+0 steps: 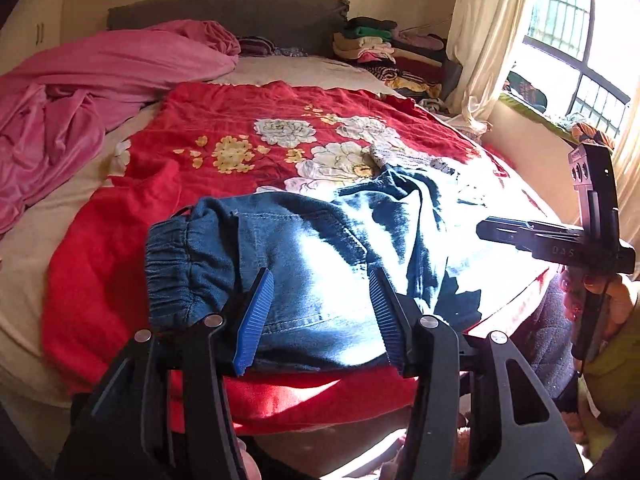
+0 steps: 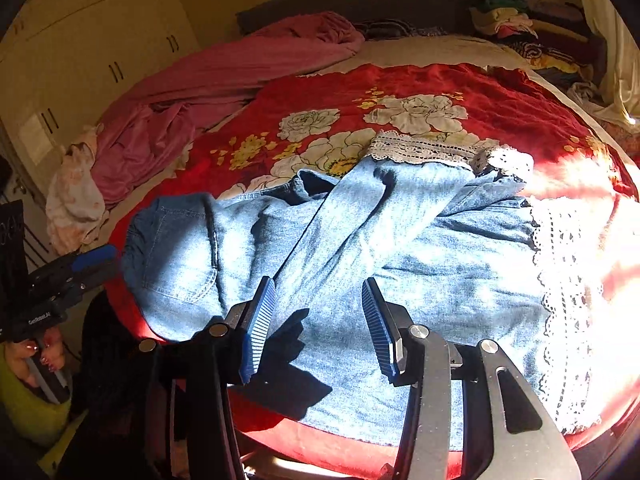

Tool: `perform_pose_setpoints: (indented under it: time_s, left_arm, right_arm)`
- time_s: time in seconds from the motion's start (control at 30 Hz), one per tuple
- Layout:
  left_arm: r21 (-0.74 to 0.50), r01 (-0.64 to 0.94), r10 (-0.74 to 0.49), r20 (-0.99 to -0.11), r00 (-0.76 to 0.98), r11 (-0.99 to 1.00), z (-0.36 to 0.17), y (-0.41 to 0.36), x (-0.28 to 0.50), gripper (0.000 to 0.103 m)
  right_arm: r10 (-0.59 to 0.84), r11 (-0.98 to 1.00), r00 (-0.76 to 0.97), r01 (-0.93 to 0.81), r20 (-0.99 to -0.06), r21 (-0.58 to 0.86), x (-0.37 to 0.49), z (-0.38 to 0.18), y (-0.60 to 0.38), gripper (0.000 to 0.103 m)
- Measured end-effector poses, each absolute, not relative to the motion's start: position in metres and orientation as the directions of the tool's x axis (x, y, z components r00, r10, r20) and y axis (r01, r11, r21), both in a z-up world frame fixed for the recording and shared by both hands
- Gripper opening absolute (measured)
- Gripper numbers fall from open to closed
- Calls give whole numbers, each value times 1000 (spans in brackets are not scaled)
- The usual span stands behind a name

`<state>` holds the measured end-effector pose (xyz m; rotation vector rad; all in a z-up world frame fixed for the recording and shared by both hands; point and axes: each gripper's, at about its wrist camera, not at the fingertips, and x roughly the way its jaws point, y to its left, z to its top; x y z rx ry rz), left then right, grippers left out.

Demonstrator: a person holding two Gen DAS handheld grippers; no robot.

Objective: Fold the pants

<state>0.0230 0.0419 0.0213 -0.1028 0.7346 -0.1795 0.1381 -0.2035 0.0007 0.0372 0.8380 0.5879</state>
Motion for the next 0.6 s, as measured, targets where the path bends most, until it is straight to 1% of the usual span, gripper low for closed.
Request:
perform_pose_setpoints:
  time_s: [0.17, 0.23, 0.33, 0.4, 0.57, 0.6]
  left_arm:
    - [-232, 215, -317, -676, 665, 948, 11, 4, 50, 42]
    - [-240, 251, -347, -685, 641, 938, 3, -13, 59, 42]
    - [-255, 293, -385, -703, 598, 921, -9, -36, 77, 38]
    - [-271, 287, -391, -726, 565, 919, -20, -44, 91, 33]
    - [-289, 249, -379, -765, 521, 924, -43, -51, 117, 29]
    - [-299, 238, -381, -765, 518, 924, -46, -50, 120, 27]
  right_arm:
    - [471, 860, 568, -466, -675, 208, 157, 17, -212, 52]
    - [460, 860, 574, -476, -678, 181, 170, 22, -208, 55]
    - [453, 854, 565, -496, -689, 155, 195, 26, -196, 55]
    - [451, 848, 549, -510, -703, 146, 215, 26, -186, 56]
    - [387, 857, 529, -509, -755, 83, 262, 15, -154, 56]
    - [374, 856, 520, -513, -768, 70, 270, 11, -147, 56]
